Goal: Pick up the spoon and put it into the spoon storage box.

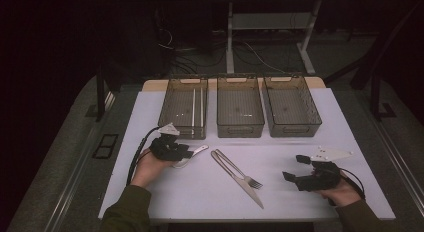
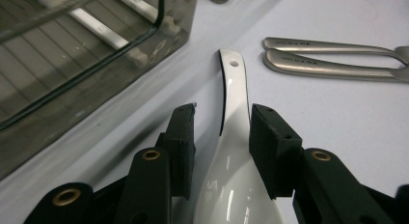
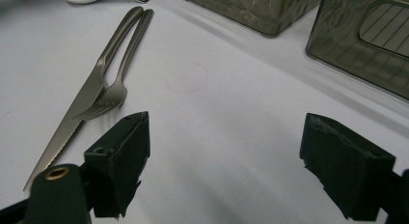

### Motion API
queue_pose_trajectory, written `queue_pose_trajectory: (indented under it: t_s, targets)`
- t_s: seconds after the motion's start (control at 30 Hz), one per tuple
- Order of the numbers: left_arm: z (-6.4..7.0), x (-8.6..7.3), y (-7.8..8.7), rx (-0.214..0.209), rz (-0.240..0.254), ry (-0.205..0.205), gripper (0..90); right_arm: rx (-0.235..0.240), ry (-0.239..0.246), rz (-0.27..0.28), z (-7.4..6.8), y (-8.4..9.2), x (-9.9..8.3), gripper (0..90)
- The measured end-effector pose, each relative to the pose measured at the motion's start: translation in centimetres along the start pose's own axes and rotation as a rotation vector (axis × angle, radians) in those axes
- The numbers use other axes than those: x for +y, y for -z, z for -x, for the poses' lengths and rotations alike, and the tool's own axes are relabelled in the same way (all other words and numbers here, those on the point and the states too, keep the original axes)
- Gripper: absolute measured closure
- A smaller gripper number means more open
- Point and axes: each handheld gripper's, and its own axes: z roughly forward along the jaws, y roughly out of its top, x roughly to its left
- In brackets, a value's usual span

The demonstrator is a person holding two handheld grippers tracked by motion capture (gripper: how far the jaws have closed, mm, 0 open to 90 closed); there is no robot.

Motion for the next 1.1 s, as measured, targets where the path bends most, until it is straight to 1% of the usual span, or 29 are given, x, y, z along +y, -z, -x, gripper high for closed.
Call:
queue_pose_trajectory:
  t_s: [0.1, 0.17, 0.2, 0.23, 0.33, 0.43, 0.6, 0.7, 0.77, 0.8, 0.83, 0.87, 0.93, 1.0, 1.1]
  targets:
    - [0.0, 0.0, 0.0, -0.013, 0.003, 0.004, 60.6, 0.0, 0.0, -0.001, 0.0, 0.0, 0.0, 17.9]
    - [0.1, 0.0, -0.2, -0.023, -0.012, 0.003, 60.8, 0.0, 0.001, 0.0, 0.0, 0.0, 0.0, 17.9]
    - [0.1, -0.1, -0.3, -0.028, -0.025, -0.008, 61.0, 0.0, 0.001, 0.0, 0.0, 0.0, 0.0, 17.9]
    - [0.1, -0.1, -0.5, -0.026, -0.035, -0.022, 61.8, 0.0, 0.0, -0.001, 0.0, 0.0, 0.0, 17.9]
    - [0.2, 0.0, -0.5, -0.026, -0.03, -0.016, 65.2, -0.001, 0.001, 0.0, 0.0, 0.0, 0.0, 17.9]
    - [0.3, 0.0, -0.5, -0.023, -0.035, -0.024, 65.7, -0.001, 0.001, 0.0, 0.0, 0.0, 0.0, 17.9]
    - [1.0, 0.2, -0.6, -0.013, -0.059, -0.051, 67.3, -0.002, 0.001, -0.002, 0.0, 0.0, 0.0, 17.9]
    - [1.4, 0.3, -0.7, -0.008, -0.07, -0.057, 68.4, -0.002, 0.001, -0.003, 0.0, 0.0, 0.0, 17.9]
    - [1.5, 0.4, -0.7, -0.005, -0.082, -0.078, 69.0, -0.003, 0.001, -0.003, 0.0, 0.0, 0.0, 17.9]
    - [1.6, 0.4, -0.7, -0.003, -0.083, -0.078, 69.3, -0.003, 0.001, -0.003, 0.0, 0.0, 0.0, 17.9]
    - [1.7, 0.5, -0.7, -0.002, -0.092, -0.088, 69.7, -0.003, 0.002, -0.003, 0.0, 0.0, 0.0, 17.9]
    - [1.8, 0.6, -0.8, 0.001, -0.091, -0.084, 70.2, -0.003, 0.001, -0.003, 0.0, 0.0, 0.0, 17.9]
    - [2.0, 0.7, -0.8, 0.001, -0.096, -0.088, 71.7, -0.004, 0.001, -0.004, 0.0, 0.0, 0.0, 17.9]
    - [2.1, 0.8, -0.8, -0.002, -0.098, -0.104, 73.8, -0.004, 0.0, -0.004, 0.0, 0.0, 0.0, 17.9]
    - [2.4, 0.8, -0.8, -0.003, -0.096, -0.097, 75.3, -0.003, 0.001, -0.003, 0.0, 0.0, 0.0, 17.9]
